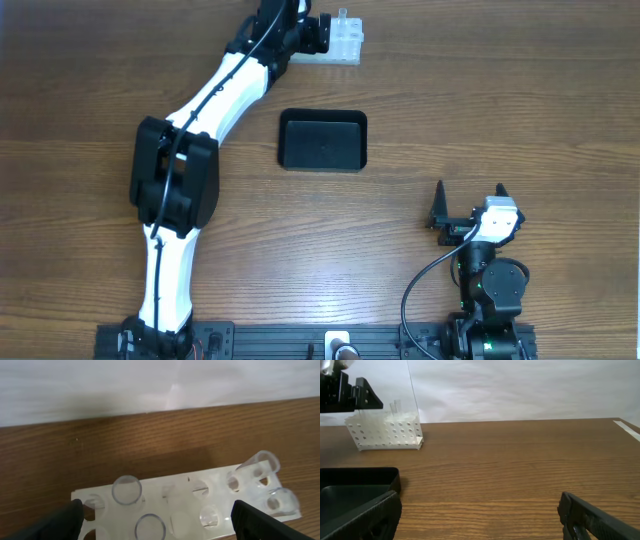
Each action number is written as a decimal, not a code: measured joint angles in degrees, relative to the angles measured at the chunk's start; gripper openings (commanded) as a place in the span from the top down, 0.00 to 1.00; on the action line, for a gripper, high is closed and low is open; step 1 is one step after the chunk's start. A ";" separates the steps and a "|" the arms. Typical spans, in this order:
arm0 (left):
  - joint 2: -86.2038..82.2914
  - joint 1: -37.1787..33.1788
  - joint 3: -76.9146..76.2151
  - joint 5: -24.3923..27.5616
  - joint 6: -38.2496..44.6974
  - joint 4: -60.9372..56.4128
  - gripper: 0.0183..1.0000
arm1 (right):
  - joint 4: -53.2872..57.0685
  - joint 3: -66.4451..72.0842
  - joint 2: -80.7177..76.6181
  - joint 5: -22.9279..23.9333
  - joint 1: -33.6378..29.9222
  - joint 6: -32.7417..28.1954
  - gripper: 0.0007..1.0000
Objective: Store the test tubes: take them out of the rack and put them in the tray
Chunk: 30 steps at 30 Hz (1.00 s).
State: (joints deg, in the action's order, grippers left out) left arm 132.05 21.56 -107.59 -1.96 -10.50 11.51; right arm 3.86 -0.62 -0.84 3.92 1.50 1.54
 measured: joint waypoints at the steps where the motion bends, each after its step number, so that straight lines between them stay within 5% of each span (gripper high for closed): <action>1: 0.13 0.04 0.00 0.00 0.00 -0.02 0.11 | 0.00 0.00 0.00 0.00 0.00 0.00 0.01; 6: 0.63 0.09 0.00 0.00 -0.02 0.00 0.14 | 0.00 0.00 0.00 0.00 0.00 0.00 0.01; 16: 0.68 0.52 0.00 -0.02 -0.57 -0.02 0.51 | 0.00 0.00 0.00 0.00 0.00 0.02 0.01; 30: 0.68 0.57 0.00 -0.22 -0.63 -0.04 0.67 | 0.00 0.00 0.00 0.00 0.00 0.02 0.01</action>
State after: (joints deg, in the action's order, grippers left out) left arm 132.73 22.13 -107.59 -2.17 -11.14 11.46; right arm 3.86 -0.62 -0.84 3.92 1.50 1.56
